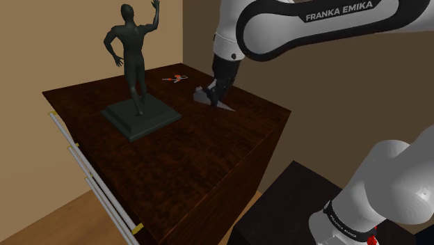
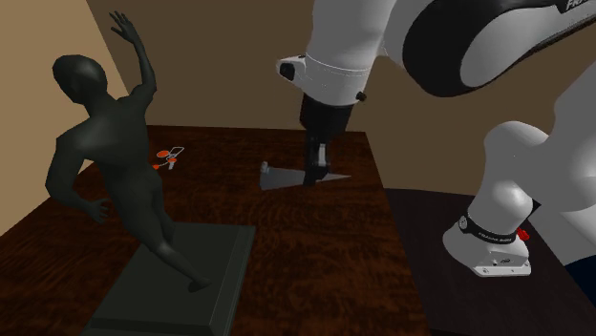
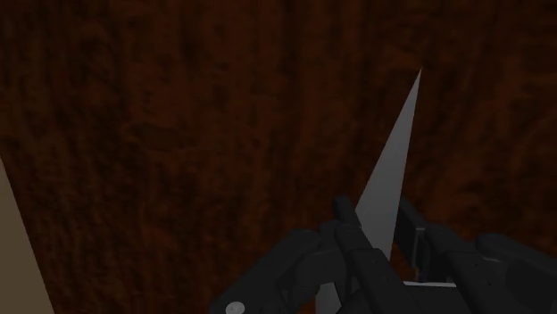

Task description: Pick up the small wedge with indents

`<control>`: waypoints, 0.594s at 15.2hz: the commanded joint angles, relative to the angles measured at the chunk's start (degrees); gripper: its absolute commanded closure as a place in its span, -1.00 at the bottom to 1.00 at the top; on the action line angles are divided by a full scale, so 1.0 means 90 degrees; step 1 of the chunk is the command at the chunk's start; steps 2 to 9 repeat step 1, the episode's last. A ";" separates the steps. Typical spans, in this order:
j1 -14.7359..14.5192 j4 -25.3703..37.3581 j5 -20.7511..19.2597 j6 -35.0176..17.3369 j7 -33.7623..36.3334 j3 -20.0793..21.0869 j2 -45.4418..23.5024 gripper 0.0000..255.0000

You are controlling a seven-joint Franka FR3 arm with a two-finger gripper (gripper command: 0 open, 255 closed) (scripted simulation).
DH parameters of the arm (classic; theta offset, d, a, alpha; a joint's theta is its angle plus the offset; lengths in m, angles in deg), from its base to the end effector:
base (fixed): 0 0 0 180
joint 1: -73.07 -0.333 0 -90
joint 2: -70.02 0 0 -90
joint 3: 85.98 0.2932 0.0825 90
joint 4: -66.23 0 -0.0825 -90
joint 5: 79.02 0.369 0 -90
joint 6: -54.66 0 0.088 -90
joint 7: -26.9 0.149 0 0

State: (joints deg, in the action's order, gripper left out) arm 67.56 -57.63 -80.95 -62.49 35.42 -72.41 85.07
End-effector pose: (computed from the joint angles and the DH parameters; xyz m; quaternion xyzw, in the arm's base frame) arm 0.4619 0.1605 0.4586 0.9919 0.0965 0.0778 0.0284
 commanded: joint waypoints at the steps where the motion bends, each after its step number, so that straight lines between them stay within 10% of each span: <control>1: 0.0000 0.0044 0.0004 0.0058 -0.0008 -0.0004 0.0012 1.00; 9: 0.0000 0.0044 0.0004 0.0058 -0.0008 -0.0004 0.0012 1.00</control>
